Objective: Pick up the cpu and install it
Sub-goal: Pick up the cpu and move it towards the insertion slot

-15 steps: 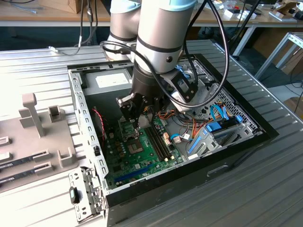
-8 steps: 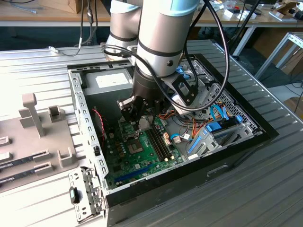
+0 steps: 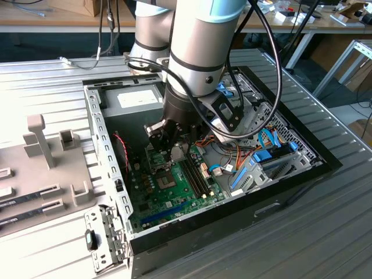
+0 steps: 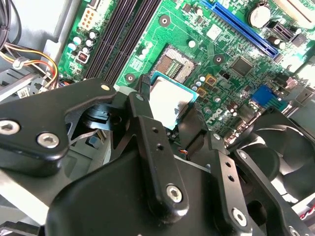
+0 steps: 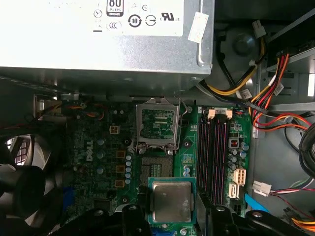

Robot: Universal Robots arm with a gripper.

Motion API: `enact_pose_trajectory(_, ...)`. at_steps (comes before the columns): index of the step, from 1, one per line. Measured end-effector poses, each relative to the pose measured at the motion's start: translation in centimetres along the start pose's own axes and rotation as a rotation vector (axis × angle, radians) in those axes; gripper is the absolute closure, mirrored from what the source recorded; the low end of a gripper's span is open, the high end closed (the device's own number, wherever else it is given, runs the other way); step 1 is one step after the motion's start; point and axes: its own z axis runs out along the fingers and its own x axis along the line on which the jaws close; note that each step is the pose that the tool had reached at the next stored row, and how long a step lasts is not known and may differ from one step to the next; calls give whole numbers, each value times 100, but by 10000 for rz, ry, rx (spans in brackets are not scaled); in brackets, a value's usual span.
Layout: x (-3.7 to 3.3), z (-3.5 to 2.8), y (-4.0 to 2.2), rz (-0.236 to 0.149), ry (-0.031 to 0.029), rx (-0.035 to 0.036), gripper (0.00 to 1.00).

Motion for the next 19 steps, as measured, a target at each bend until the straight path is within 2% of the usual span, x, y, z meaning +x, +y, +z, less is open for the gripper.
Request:
enact_pose_trajectory(7,0,3,-2,0,-2,-3,53)
enact_pose_trajectory(19,-1,16,-90,0,-1,-1,53)
